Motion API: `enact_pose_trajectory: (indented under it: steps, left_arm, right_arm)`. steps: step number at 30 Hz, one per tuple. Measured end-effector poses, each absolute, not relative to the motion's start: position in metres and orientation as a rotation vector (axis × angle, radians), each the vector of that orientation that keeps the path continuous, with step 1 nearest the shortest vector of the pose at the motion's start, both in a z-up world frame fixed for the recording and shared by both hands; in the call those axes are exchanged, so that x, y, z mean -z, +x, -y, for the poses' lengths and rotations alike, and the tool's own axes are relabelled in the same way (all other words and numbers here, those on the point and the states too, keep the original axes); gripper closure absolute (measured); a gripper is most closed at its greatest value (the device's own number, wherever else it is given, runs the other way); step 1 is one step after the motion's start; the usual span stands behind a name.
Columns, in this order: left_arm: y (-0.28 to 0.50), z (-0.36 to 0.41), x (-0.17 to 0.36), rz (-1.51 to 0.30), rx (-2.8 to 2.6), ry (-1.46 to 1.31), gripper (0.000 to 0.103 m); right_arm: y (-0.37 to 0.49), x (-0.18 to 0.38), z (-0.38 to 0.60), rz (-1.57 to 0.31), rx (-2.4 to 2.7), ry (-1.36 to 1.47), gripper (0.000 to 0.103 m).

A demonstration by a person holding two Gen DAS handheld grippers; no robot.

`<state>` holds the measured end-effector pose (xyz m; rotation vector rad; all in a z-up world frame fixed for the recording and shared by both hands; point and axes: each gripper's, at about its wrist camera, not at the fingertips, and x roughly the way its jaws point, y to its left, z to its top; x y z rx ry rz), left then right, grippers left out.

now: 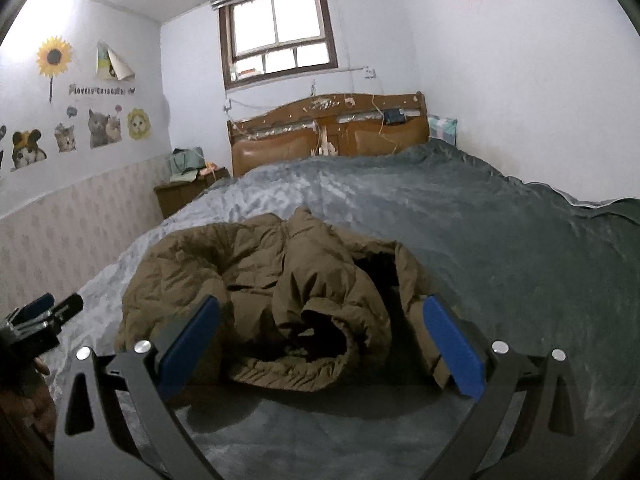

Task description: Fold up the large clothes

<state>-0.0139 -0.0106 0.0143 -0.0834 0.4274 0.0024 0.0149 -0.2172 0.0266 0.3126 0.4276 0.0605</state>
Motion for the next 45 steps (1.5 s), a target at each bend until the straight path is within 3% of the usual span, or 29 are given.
enact_pose_trajectory:
  steps: [13, 24, 45]
  left_arm:
    - [0.006, 0.026, -0.007, -0.462, 0.025, -0.075, 0.003]
    - [-0.007, 0.058, -0.019, -0.356, 0.075, -0.032, 0.003]
    - [-0.009, 0.011, -0.007, -0.397, -0.001, -0.128, 0.003]
  right_arm:
    - [0.021, -0.022, 0.218, -0.415, -0.084, 0.347, 0.002]
    - [0.023, -0.022, 0.217, -0.403, -0.085, 0.321, 0.002]
    - [0.022, -0.015, 0.213, -0.442, -0.083, 0.331, 0.002]
